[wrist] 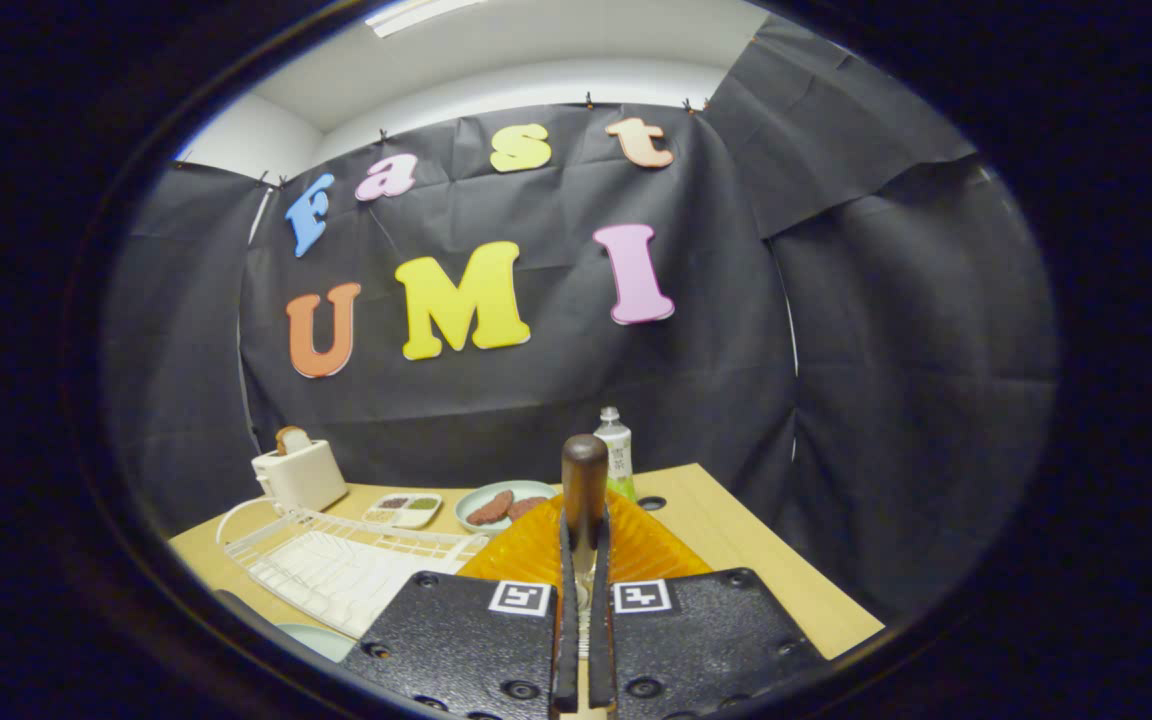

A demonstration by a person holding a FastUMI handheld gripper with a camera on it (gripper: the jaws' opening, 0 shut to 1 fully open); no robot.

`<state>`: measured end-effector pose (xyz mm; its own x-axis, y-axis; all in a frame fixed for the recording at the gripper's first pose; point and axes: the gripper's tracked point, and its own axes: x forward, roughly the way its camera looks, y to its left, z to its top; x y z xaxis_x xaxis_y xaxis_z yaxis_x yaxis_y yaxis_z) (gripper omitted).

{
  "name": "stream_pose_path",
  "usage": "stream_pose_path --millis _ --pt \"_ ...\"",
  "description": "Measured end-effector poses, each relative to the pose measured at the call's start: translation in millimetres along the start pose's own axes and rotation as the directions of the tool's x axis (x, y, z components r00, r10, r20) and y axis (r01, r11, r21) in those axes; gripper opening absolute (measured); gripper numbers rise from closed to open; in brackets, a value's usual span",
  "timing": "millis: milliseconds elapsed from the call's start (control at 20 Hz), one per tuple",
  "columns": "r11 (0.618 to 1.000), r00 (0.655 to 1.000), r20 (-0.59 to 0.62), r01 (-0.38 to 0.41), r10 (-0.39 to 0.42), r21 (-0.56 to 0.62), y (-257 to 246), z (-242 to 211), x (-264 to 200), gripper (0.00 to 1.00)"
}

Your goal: Take the plate from the dish rack, then take the spoon from the basket and place it into the plate.

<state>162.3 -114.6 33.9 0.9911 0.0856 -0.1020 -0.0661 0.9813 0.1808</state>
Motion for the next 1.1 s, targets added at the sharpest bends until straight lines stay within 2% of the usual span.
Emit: stream_pose_path --millis 200,550,850,1100 --pt "0.997 0.997 0.000 -0.072 0.072 -0.021 59 -10 -43 0.09" --pt "0.982 0.978 -0.092 -0.186 0.187 0.023 153 -73 -85 0.09" --pt "0.969 0.954 -0.168 -0.244 0.247 0.038 203 -128 -98 0.09" --pt "0.957 0.927 -0.235 -0.282 0.291 0.071 224 -166 -104 0.09"
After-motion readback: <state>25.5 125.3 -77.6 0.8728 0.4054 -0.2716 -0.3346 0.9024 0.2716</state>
